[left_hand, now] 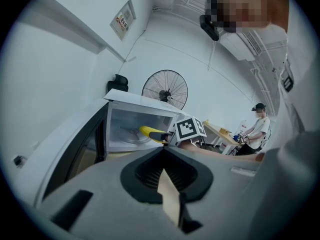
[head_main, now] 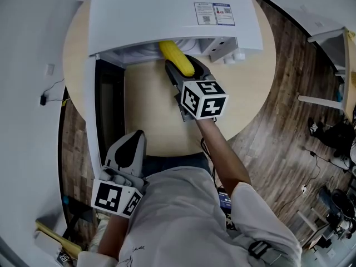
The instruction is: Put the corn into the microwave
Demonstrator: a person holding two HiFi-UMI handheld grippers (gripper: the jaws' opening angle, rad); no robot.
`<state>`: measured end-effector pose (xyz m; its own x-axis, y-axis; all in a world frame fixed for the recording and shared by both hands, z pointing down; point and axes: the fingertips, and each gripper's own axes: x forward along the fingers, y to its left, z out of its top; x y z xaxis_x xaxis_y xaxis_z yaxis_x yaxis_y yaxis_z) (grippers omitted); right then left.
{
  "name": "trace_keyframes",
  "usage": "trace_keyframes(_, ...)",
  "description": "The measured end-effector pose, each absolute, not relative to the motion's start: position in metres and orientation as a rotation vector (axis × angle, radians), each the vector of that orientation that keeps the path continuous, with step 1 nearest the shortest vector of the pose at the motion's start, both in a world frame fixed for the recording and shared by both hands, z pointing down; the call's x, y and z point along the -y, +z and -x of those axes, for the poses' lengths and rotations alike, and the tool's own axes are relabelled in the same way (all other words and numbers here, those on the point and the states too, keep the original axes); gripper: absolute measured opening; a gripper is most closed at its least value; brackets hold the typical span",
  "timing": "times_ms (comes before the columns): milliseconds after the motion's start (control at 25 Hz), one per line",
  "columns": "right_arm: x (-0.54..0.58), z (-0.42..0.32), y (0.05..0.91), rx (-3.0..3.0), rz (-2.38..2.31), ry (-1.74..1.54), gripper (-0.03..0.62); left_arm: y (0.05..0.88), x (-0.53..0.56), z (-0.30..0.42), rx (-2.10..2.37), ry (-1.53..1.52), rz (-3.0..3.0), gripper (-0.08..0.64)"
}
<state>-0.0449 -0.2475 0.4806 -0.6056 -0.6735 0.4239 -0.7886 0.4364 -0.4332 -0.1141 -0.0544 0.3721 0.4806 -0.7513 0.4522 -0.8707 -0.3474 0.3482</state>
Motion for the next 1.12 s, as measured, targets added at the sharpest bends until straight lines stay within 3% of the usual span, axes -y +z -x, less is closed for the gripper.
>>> trace_keyframes(1120,0.295,0.063,0.518,2.422,-1.272,0.762,0.258,0.385,0.054,0.118,1.351,0.349,-2.13,-0.009)
